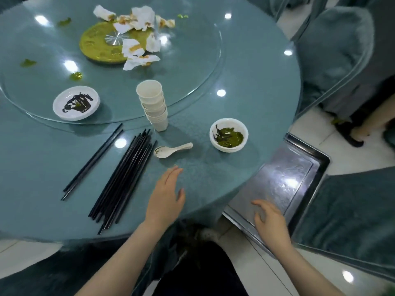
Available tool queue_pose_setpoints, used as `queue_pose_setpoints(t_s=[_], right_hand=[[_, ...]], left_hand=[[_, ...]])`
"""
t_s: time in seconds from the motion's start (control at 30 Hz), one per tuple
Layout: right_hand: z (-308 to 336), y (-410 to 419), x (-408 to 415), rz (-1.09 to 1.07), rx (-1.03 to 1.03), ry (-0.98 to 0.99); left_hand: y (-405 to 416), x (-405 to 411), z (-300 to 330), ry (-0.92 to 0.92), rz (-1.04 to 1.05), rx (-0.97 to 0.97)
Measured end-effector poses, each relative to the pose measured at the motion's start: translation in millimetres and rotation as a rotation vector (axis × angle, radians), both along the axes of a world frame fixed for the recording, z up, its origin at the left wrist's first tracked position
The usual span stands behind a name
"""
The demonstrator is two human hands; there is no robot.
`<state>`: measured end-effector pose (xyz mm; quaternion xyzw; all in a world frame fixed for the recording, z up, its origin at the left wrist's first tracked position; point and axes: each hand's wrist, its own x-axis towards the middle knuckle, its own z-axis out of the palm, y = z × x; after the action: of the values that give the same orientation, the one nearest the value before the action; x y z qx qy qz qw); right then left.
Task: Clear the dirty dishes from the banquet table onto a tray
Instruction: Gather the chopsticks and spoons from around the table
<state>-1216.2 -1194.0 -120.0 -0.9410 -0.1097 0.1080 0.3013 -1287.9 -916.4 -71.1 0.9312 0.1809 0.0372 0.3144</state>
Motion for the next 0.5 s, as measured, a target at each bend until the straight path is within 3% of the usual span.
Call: queue_pose_setpoints(t_s=[0.13, 0.3, 0.5], right_hand=[[-29, -53, -29, -0.253, -0.02, 0.179], [-68, -107, -52, -0.394, -0.058, 0.37], [-118, -154, -57, -0.619, 0.071, 0.54]], left_hand=[[-40, -4, -9, 0.008, -0.15, -0.027], [-88, -8, -25, 0.096, -0.261, -0.039], [-136, -8, -55, 0.221, -0.23, -0.114]])
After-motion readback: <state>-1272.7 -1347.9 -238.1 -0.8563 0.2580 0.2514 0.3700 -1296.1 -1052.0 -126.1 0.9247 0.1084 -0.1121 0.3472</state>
